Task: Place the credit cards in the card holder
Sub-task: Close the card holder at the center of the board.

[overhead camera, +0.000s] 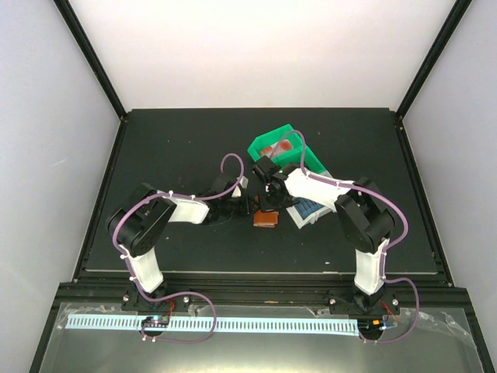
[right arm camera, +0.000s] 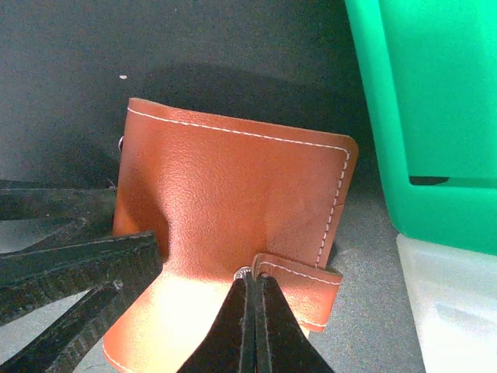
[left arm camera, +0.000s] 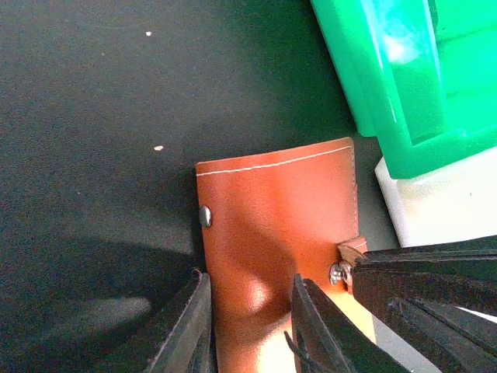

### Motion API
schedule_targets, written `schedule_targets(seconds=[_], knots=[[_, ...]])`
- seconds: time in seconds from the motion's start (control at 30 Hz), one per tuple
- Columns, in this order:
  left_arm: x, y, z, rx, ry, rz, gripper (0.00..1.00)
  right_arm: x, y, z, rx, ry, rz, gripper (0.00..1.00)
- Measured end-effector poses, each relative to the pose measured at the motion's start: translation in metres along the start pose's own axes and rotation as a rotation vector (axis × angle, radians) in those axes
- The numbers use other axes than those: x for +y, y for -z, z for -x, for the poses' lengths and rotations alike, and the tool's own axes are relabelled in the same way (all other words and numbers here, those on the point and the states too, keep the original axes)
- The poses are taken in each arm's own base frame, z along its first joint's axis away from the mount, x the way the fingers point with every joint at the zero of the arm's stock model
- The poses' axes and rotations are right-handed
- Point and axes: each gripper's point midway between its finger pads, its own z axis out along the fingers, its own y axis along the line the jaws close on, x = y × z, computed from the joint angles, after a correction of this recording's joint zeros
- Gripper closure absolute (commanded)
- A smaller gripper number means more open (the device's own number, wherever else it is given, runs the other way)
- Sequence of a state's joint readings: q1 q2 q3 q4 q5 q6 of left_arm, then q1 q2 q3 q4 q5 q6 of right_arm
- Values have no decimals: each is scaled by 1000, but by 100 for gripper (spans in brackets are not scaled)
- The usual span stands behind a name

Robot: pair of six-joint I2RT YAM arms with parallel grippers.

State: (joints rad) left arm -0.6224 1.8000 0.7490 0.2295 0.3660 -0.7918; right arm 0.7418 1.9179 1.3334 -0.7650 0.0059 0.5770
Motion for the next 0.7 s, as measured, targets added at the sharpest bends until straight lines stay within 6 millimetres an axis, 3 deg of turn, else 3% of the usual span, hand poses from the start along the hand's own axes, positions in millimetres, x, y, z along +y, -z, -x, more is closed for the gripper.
schedule_targets(seconds=[0.7], knots=[[2, -2, -1, 4, 25, -17, 75, 5, -1, -2, 28, 38, 15, 99]])
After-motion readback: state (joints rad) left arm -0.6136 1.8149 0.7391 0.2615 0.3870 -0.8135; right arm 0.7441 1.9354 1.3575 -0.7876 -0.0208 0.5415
